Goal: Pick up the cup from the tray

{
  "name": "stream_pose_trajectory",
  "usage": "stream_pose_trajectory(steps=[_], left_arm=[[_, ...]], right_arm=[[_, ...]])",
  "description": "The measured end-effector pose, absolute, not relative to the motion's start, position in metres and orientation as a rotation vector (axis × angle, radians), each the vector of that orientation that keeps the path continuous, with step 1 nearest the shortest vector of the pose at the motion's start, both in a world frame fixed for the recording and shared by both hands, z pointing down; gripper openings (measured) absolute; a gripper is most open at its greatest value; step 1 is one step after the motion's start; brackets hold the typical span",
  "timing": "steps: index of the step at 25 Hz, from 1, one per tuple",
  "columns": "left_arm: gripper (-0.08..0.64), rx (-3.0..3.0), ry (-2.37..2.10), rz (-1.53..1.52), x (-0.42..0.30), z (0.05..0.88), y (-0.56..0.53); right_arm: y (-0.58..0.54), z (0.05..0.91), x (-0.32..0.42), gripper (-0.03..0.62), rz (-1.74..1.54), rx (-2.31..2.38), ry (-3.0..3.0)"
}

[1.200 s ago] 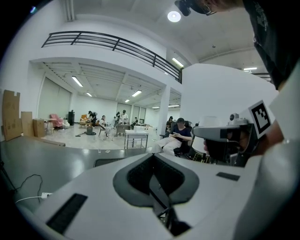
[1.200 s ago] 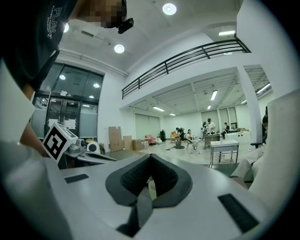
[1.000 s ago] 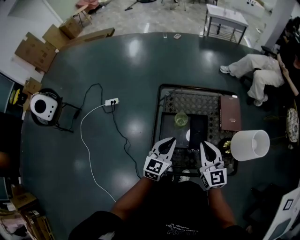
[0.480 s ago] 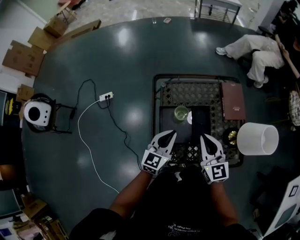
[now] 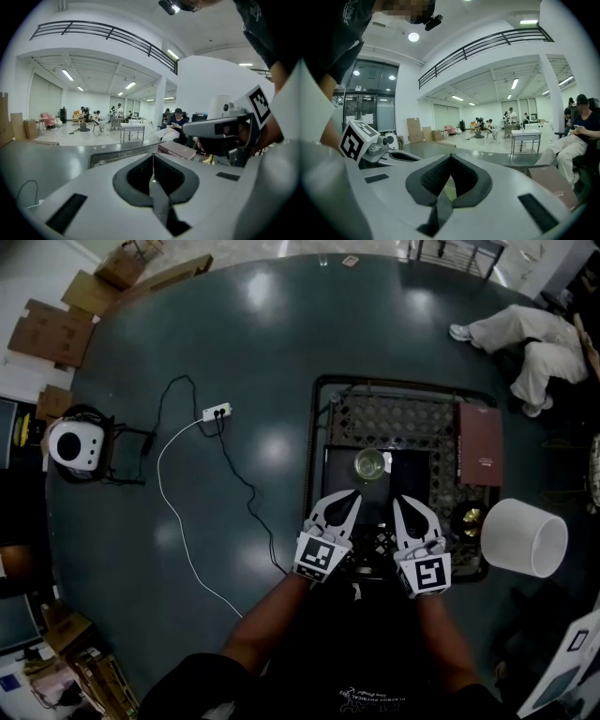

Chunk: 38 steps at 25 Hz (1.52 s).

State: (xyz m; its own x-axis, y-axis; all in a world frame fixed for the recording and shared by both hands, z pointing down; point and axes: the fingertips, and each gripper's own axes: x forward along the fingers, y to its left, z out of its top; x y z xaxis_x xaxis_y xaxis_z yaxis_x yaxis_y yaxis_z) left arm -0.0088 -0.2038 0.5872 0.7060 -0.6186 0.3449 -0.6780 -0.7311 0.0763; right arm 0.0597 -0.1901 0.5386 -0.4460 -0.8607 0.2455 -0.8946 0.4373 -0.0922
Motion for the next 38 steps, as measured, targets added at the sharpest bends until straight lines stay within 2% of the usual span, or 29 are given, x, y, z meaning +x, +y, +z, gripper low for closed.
stream_pose_trajectory(steps=[10,13,17,26,29,38], left_arm=[[0.023,2.712,-1.072,0.591,-0.001,0.616,-0.214],[0.151,2.679,-1.071,0.613,0.002,0.628,-0.216],[0.279,2.647,-1.099,0.623,0.006,0.640,-0.223],[0.409,2.642,-1.102,0.610,0.022,0.668,-0.244],[0.434,2.638,-1.080,0.643,0.027,0.682,-0.252],[0.435,2.637,-1.048,0.656,0.037,0.700,-0.266]], right_arm=[[-0.198,0.574,0.065,-0.002,0.376,1.510,-2.510],[-0.197,0.583,0.070,-0.002,0.384,1.490,-2.498],[-0.202,0.581,0.076,-0.002,0.381,1.506,-2.493],[-0.211,0.581,0.081,-0.002,0.384,1.503,-2.516],[-0.210,0.584,0.081,-0.002,0.404,1.496,-2.505],[-0.211,0.582,0.073,-0.002,0.404,1.514,-2.547]])
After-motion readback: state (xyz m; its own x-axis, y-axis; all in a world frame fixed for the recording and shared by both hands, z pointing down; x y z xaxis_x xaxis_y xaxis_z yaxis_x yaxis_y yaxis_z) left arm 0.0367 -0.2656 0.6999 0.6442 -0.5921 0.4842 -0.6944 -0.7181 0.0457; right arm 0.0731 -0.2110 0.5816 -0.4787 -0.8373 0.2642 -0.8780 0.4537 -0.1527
